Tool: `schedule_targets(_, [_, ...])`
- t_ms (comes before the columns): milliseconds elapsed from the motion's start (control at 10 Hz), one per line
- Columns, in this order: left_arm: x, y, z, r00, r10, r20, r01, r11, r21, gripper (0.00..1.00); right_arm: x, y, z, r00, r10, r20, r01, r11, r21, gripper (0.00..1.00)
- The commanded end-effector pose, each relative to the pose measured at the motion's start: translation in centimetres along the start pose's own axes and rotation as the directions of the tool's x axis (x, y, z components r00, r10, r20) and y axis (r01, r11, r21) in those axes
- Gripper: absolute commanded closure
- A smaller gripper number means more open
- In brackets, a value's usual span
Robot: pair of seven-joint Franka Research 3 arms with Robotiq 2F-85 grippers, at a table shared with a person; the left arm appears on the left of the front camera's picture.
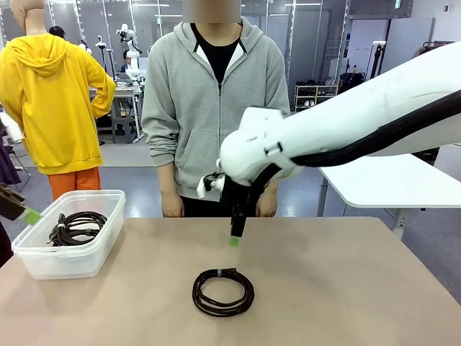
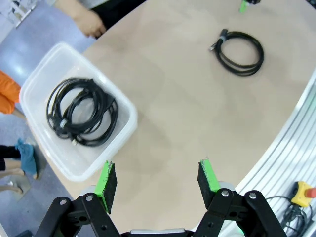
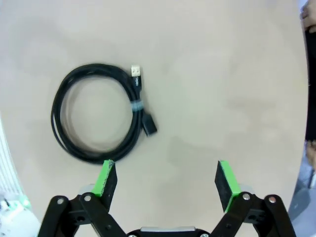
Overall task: Organize and store the cables.
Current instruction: Place the USB Extension Cable into the Organizing box.
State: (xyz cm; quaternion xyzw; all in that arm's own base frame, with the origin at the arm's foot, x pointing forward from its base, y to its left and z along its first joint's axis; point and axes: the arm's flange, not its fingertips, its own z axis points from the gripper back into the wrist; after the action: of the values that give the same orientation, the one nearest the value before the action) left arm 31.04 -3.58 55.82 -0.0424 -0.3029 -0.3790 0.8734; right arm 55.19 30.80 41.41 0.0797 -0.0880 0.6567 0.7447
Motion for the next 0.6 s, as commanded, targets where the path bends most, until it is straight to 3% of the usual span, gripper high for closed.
schedule_targets(0, [4.2, -1.4, -1.6, 0.996, -0.076, -0.044, 0.077, 0.997, 0.01, 0.16, -7.5, 3.4, 4.0, 0.992, -0.059, 0.115, 0.059, 0.998, -0.004, 0.0])
schedule_targets(300, [9.0, -3.0, -4.0, 0.976, -0.175, -0.127, 0.172, 0.984, -0.034, 0.16, -17.9, 7.8, 10.0, 0.946, -0.145, 0.29, 0.183, 0.977, -0.106, 0.0])
schedule_targets(400, [10.9, -3.8, -4.8, 0.968, -0.208, -0.14, 0.204, 0.978, -0.041, 0.16, -20.8, 9.2, 10.8, 0.934, -0.193, 0.3, 0.238, 0.964, -0.121, 0.0])
schedule_targets(500, [12.9, -4.8, -6.1, 0.95, -0.249, -0.191, 0.245, 0.969, -0.044, 0.16, -23.9, 10.9, 11.7, 0.909, -0.202, 0.364, 0.265, 0.955, -0.132, 0.0])
